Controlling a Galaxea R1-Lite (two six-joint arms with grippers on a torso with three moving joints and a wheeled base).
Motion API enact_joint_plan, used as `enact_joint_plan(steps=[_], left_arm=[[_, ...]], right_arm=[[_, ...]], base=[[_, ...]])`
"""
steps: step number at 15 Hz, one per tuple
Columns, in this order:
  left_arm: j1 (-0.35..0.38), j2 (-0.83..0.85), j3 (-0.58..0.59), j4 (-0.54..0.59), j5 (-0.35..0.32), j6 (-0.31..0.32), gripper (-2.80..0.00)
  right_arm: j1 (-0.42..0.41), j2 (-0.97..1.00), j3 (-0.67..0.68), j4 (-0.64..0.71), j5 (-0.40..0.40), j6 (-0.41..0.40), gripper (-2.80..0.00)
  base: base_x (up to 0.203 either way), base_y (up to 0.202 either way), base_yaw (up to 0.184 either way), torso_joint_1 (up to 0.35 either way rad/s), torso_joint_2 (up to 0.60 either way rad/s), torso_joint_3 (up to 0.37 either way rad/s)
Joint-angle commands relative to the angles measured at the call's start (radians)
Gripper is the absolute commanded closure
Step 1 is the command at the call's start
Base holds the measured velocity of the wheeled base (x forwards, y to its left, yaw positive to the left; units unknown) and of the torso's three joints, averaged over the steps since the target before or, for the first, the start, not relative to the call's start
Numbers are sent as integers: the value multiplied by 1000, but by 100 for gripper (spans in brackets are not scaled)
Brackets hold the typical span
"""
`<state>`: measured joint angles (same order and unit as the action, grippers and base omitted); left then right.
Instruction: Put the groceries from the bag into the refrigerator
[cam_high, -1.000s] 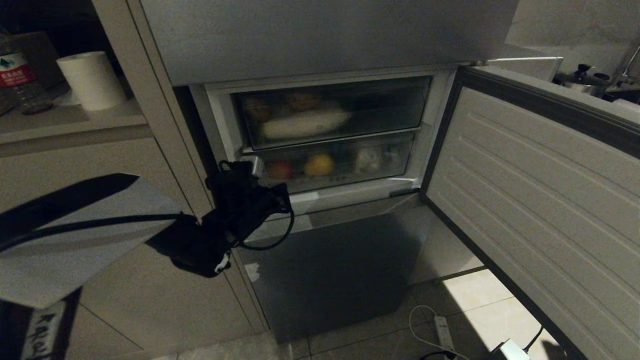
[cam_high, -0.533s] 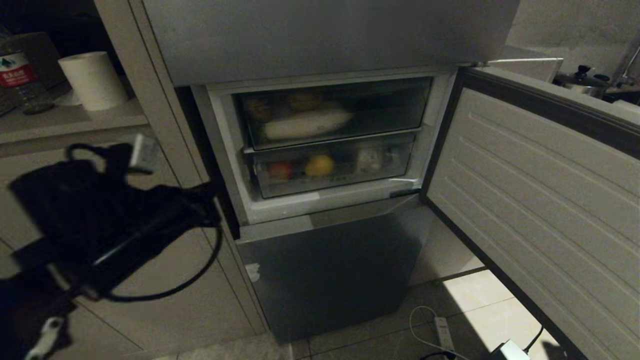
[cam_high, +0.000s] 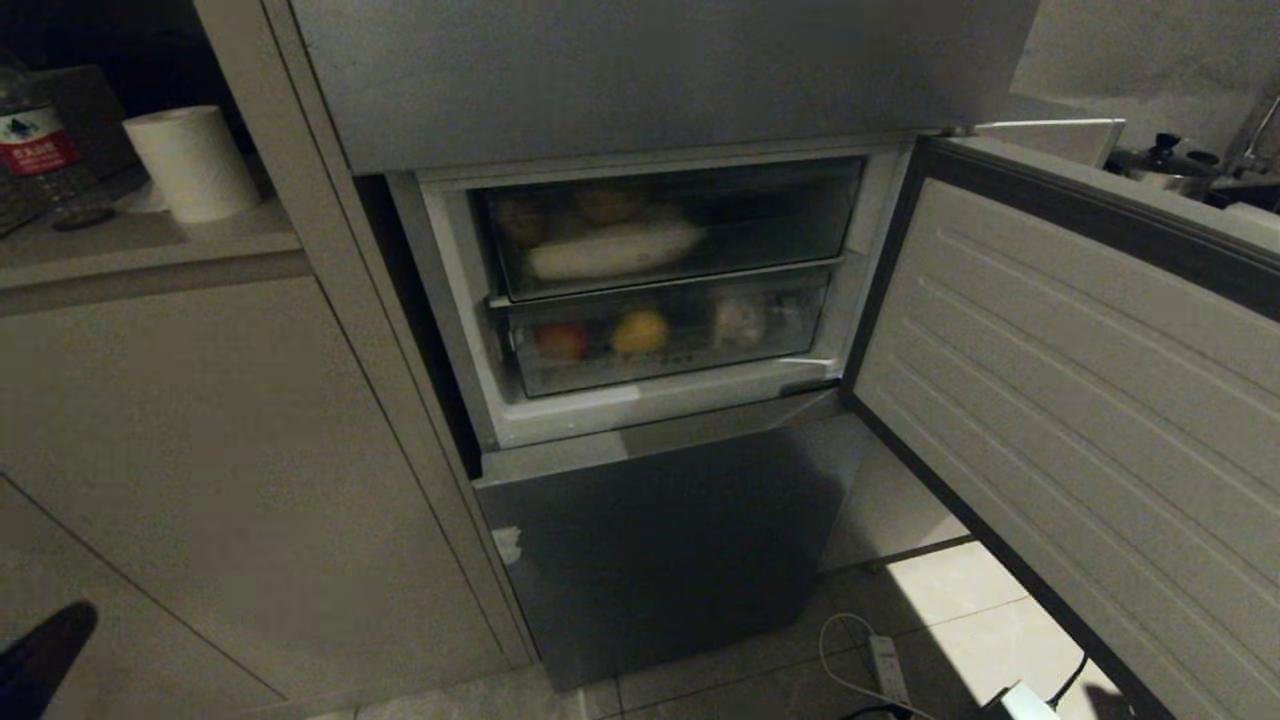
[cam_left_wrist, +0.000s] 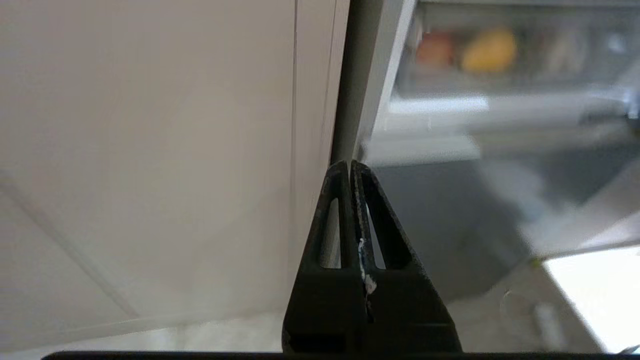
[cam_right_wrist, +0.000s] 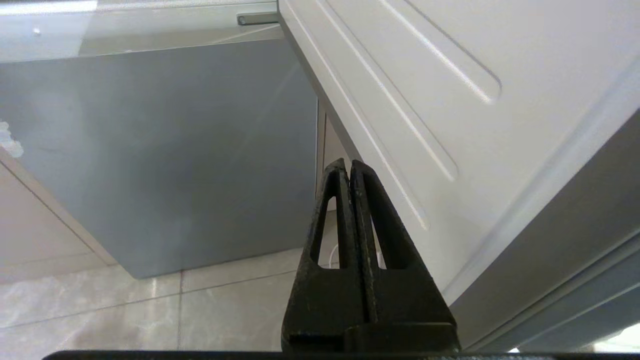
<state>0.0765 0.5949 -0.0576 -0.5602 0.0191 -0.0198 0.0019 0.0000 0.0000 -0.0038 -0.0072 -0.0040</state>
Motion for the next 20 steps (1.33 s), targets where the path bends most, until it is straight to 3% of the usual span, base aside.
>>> enact_joint_plan(steps=[1, 3, 4, 5, 9, 16, 20], left_arm=[[20, -321, 31, 328, -10, 31, 0], [-9, -337, 49, 556, -31, 63, 0], [-67, -356, 52, 569, -35, 67, 0], [-106, -373, 54, 568, -35, 70, 0], [-83, -596, 57, 567, -33, 101, 0], [-73, -593, 58, 566, -32, 123, 0], [-73, -592, 58, 563, -34, 124, 0]], right_arm=[[1, 2, 2, -1, 0, 4, 0], [1, 2, 1, -1, -2, 9, 0], [1, 2, 0, -1, -2, 6, 0], [1, 2, 1, -1, 0, 6, 0], [1, 2, 0, -2, 0, 10, 0], [1, 2, 0, -2, -1, 12, 0], [1, 2, 0, -2, -2, 12, 0]], base=[[0, 0, 0, 0, 0, 0], [0, 0, 0, 0, 0, 0], [0, 0, 0, 0, 0, 0], [0, 0, 0, 0, 0, 0], [0, 0, 0, 0, 0, 0], [-9, 0, 0, 1, 0, 0], [-185, 0, 0, 10, 2, 0]])
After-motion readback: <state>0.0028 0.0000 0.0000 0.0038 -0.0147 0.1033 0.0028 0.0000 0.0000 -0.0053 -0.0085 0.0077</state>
